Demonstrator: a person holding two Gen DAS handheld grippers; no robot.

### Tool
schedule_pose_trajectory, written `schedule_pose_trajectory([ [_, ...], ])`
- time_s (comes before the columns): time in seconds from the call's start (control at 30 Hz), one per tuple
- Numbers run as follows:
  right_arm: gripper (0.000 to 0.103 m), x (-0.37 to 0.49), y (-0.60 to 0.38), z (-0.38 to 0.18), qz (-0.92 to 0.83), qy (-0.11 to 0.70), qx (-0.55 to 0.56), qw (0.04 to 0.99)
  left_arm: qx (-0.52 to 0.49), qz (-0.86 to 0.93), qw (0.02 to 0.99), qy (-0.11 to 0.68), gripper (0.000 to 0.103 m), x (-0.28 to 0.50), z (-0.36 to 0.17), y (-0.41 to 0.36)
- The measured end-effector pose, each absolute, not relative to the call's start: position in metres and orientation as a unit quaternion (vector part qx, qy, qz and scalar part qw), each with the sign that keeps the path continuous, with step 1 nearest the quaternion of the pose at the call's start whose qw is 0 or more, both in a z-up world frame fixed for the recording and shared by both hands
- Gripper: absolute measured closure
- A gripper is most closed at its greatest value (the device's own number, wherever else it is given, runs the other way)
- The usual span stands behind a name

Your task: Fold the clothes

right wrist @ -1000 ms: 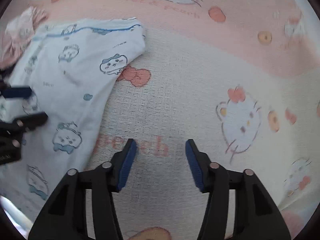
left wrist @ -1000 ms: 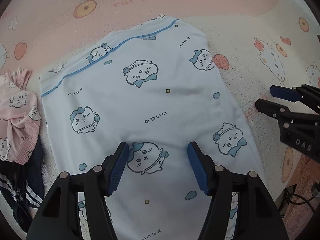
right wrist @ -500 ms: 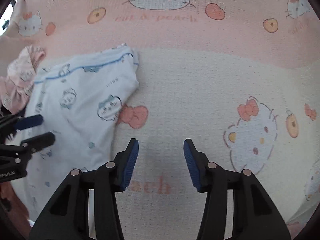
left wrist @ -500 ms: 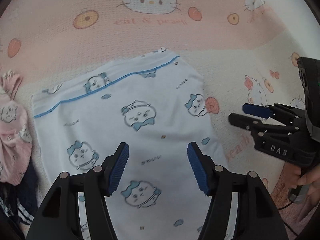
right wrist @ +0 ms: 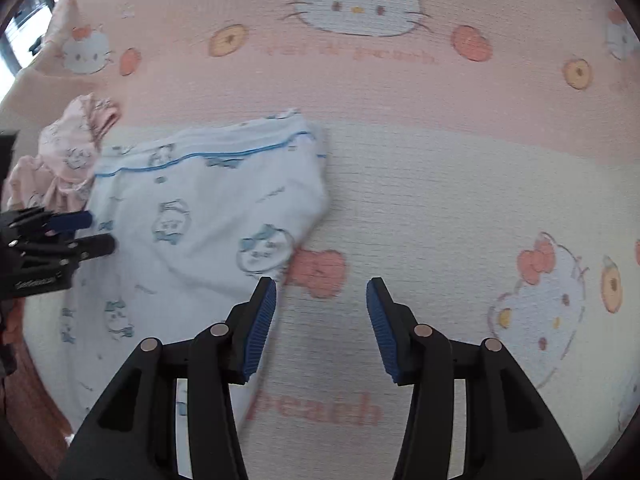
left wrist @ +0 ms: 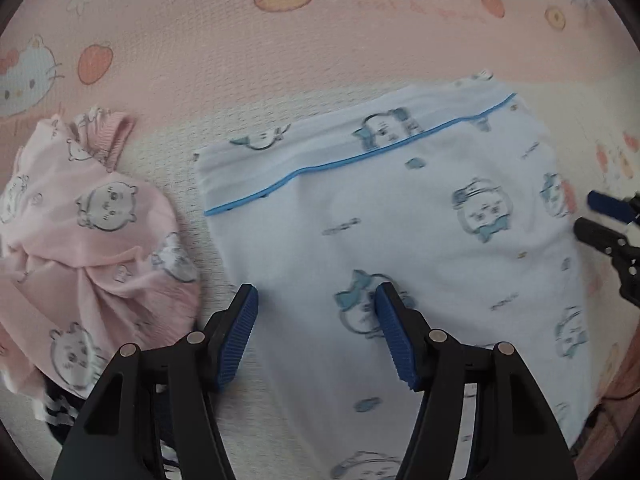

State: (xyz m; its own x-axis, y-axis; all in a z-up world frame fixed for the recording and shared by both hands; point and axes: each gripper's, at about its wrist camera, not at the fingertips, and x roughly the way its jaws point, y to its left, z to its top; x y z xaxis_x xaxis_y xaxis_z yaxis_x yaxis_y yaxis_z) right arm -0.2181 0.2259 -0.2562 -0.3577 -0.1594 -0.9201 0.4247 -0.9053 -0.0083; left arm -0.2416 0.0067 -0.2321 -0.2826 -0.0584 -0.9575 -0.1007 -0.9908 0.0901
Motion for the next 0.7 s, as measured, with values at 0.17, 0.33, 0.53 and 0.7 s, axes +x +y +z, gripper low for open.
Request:
schedule_pose_trajectory([
  [0.17, 0.055, -0.213, 0.239, -0.242, -0.811, 0.165, 0.537, 0.166, -0.584, 0.809, 0.01, 0.056, 0.035, -0.248, -0.214, -0.015],
  [0.33, 0.054, -0.224, 0.208, -0.213, -0.818, 0.14, 0.508, 0.231, -0.568, 0.822, 0.029, 0.039, 0.035, -0.274, -0.212, -0.034],
  [0.53, 0.056, -0.289, 0.186, -0.246, -0.801, 0.126, 0.535, 0.238, -0.564, 0.825, 0.03, 0.026, 0.035, -0.313, -0.217, -0.052],
  [0.7, 0.071, -0.324, 0.227, -0.235, -0.799, 0.026, 0.553, 0.234, -0.528, 0.845, 0.05, -0.068, 0.035, -0.319, -0.203, -0.084],
])
